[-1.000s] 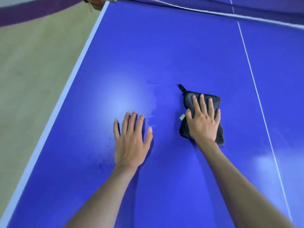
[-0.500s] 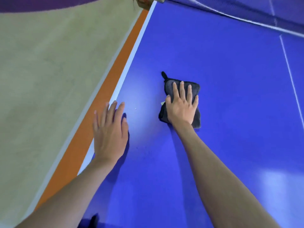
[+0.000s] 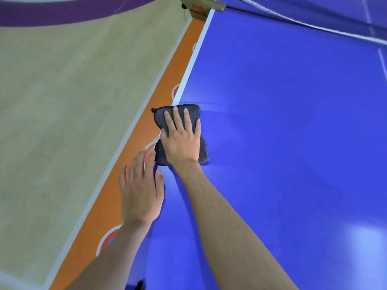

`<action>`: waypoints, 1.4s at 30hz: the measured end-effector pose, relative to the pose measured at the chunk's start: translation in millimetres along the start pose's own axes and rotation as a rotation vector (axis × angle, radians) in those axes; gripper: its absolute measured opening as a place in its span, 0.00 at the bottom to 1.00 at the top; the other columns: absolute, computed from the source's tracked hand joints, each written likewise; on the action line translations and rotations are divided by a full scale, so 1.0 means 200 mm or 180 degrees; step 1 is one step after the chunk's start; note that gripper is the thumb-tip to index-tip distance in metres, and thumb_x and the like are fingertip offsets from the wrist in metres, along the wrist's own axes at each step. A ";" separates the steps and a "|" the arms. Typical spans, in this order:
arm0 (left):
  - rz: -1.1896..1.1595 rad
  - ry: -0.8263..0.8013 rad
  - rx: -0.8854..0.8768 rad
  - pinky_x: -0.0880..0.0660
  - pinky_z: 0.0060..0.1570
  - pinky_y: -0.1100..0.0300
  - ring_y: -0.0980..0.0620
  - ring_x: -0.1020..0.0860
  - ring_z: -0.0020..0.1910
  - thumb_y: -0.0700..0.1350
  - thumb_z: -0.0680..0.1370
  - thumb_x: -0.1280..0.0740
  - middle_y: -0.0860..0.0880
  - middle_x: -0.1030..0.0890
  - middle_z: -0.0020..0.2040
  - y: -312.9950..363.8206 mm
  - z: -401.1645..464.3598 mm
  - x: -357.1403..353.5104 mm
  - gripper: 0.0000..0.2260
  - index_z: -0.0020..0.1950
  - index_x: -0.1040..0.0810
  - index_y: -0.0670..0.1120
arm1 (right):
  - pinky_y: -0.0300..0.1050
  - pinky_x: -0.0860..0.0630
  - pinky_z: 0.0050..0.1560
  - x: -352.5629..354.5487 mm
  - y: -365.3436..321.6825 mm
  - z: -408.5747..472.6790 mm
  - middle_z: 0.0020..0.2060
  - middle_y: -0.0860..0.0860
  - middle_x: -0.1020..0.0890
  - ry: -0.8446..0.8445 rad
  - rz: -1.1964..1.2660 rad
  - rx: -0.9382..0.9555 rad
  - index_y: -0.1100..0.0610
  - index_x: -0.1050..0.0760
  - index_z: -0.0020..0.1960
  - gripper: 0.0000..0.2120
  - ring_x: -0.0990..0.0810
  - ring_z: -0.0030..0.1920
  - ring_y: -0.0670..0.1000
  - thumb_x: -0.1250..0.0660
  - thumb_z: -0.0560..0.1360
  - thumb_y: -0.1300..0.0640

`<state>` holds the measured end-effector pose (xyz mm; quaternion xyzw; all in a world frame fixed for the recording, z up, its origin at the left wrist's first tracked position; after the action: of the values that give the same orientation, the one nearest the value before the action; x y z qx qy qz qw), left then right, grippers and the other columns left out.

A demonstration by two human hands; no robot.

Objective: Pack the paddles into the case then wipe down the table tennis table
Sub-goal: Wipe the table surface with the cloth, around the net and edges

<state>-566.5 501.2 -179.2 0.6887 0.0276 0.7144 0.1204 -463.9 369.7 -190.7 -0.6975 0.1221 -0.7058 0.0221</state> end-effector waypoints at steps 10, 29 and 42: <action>-0.0157 0.0012 -0.0046 0.38 0.75 0.40 0.43 0.33 0.77 0.54 0.86 0.55 0.44 0.32 0.78 0.03 -0.01 0.03 0.24 0.77 0.34 0.45 | 0.65 0.46 0.81 0.20 0.95 -0.44 0.82 0.46 0.37 0.0584 -0.0168 -0.0947 0.43 0.37 0.82 0.30 0.42 0.83 0.55 0.49 0.81 0.40; -0.1381 0.0168 0.0010 0.41 0.77 0.43 0.49 0.38 0.79 0.48 0.80 0.51 0.49 0.34 0.79 -0.03 -0.01 0.06 0.25 0.77 0.34 0.50 | 0.63 0.47 0.81 0.06 0.18 -0.60 0.83 0.48 0.39 0.0590 -0.0256 -0.0809 0.45 0.38 0.83 0.30 0.44 0.83 0.54 0.50 0.82 0.42; -0.2038 -0.0034 0.0005 0.41 0.78 0.46 0.51 0.41 0.81 0.55 0.84 0.46 0.50 0.39 0.82 -0.11 -0.05 0.14 0.23 0.79 0.35 0.51 | 0.62 0.44 0.81 0.06 0.04 -0.71 0.82 0.46 0.36 0.0479 -0.0078 -0.0206 0.44 0.36 0.82 0.27 0.42 0.83 0.53 0.44 0.83 0.43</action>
<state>-574.9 529.4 -156.4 0.6488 0.2429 0.6367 0.3387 -605.4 379.4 -180.7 -0.6442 0.1376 -0.7522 -0.0183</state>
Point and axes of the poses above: each hand's wrist, its own z-axis towards the middle knuckle, its own x-axis out of the back of the hand, y = z × x, the point moved 8 cm from there along z, towards the middle knuckle
